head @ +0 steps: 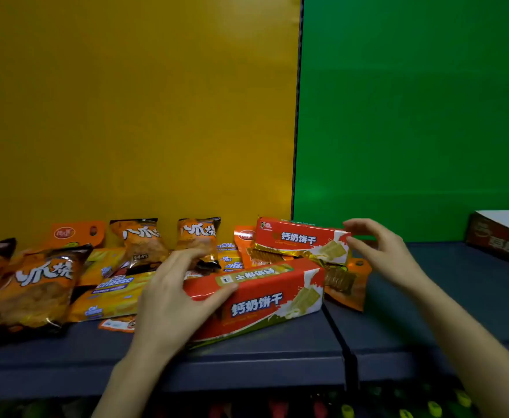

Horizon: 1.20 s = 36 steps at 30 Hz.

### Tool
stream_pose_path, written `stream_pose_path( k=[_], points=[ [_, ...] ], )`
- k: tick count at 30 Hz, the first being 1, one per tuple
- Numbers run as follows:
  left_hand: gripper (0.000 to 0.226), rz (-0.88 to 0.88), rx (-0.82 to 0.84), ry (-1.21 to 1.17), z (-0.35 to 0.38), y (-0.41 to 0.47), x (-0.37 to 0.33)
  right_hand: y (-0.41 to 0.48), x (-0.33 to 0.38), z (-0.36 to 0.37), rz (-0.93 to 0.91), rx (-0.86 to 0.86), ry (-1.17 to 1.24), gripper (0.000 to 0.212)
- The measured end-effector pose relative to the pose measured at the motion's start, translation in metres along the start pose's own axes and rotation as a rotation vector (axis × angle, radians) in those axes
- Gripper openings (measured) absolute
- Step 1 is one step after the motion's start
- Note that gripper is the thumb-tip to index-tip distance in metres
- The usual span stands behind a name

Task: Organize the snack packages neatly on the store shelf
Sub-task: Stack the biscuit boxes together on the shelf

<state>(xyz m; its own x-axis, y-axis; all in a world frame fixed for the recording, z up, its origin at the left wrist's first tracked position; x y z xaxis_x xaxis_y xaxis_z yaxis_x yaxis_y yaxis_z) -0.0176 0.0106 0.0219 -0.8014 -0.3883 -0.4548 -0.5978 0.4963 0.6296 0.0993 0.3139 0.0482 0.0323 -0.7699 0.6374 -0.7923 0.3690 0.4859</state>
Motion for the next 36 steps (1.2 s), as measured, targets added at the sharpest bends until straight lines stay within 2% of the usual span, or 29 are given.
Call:
stream_pose_path(
  k=[2,6,9,13,17,21,22,25,29,30,32,34,36],
  points=[
    [0.07,-0.001,-0.068,-0.026,0.001,0.002,0.002,0.017,-0.014,-0.003,0.066,-0.044,-0.017,0.033],
    [0.071,-0.061,-0.102,-0.098,0.006,0.002,0.01,0.05,-0.047,0.002,0.18,-0.076,-0.067,0.056],
    [0.077,-0.125,-0.096,-0.265,0.01,0.0,0.015,0.064,-0.068,0.006,0.346,-0.118,0.08,0.079],
    [0.087,-0.219,-0.01,-0.475,0.017,-0.005,0.025,0.072,-0.088,0.02,0.518,-0.007,0.314,0.098],
    [0.088,-0.246,0.001,-0.601,0.016,-0.011,0.024,0.075,-0.093,0.031,0.576,0.079,0.394,0.087],
    [0.076,-0.31,0.081,-0.65,0.019,-0.016,0.026,0.075,-0.091,0.037,0.574,0.137,0.427,0.043],
    [0.075,-0.325,0.107,-0.643,0.02,-0.016,0.027,0.075,-0.09,0.036,0.574,0.134,0.43,0.039],
    [0.066,-0.366,0.144,-0.651,0.021,-0.014,0.032,0.074,-0.087,0.034,0.562,0.104,0.414,0.048],
    [0.082,-0.328,0.179,-0.711,0.019,-0.011,0.032,0.072,-0.072,0.026,0.536,0.018,0.475,0.063],
    [0.077,-0.329,0.174,-0.751,0.018,-0.009,0.032,0.072,-0.069,0.025,0.507,-0.017,0.477,0.074],
    [0.049,-0.348,0.136,-0.826,0.018,-0.004,0.03,0.073,-0.06,0.021,0.465,-0.08,0.422,0.098],
    [0.029,-0.355,0.115,-0.852,0.017,0.003,0.026,0.071,-0.047,0.016,0.425,-0.15,0.355,0.09],
    [0.025,-0.341,0.109,-0.859,0.015,0.007,0.022,0.071,-0.035,0.011,0.402,-0.211,0.289,0.077]
  ],
)
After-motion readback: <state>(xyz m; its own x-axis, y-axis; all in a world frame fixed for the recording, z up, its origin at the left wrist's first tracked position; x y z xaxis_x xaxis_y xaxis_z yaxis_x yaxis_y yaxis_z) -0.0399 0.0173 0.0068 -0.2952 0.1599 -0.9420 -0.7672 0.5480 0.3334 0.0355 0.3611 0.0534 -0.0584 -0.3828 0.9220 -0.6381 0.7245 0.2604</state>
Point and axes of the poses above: each hand's wrist, its own y-axis towards the middle knuckle, its own z-axis out of the palm, x = y × z, the point moved 3 cm from there along y, towards the middle knuckle, and after that the axes turned 10 degrees about x, right-handed, at the moved point
